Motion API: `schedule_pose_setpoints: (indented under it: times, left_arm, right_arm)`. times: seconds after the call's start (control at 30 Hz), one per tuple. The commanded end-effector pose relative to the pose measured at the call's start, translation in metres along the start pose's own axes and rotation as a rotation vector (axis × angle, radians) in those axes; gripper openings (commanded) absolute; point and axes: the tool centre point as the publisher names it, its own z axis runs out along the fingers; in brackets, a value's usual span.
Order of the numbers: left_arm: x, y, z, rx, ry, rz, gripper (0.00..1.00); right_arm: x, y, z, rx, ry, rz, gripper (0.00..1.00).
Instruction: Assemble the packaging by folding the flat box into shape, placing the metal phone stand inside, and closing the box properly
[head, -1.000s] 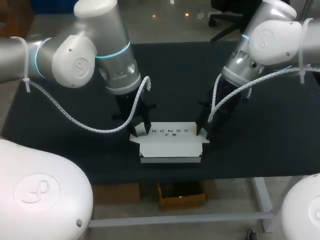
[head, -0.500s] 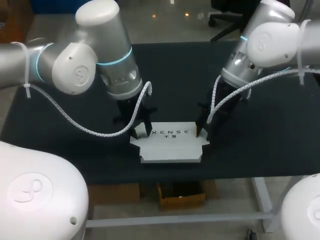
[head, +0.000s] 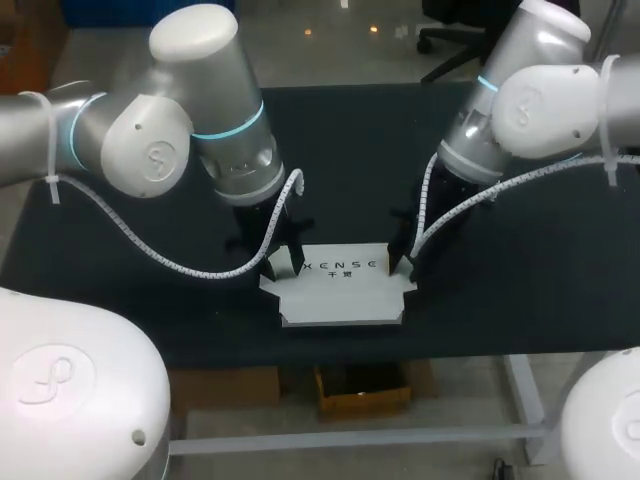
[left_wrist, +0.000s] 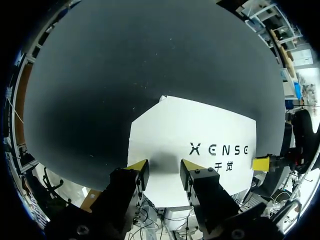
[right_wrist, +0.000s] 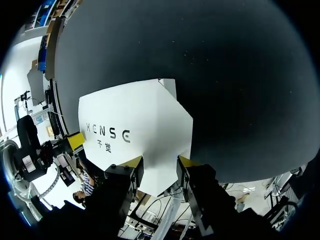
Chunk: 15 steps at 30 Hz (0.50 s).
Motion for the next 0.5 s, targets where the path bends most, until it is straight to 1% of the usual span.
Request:
schedule_pose_setpoints:
  times: [0.03,0.5]
  left_arm:
    - [-0.0021,0.0032,0.0015,0.012,0.003,-0.001,0.41]
    - [-0.0075,0.0029,0.0058,0.018,0.032,0.006,0.43]
  right_arm:
    - [-0.0024,-0.0066,0.0011,-0.035,0.007,-0.001,0.40]
    - [-0.0042,-0.0053,0.0028,-0.057,0.016,0.005,0.39]
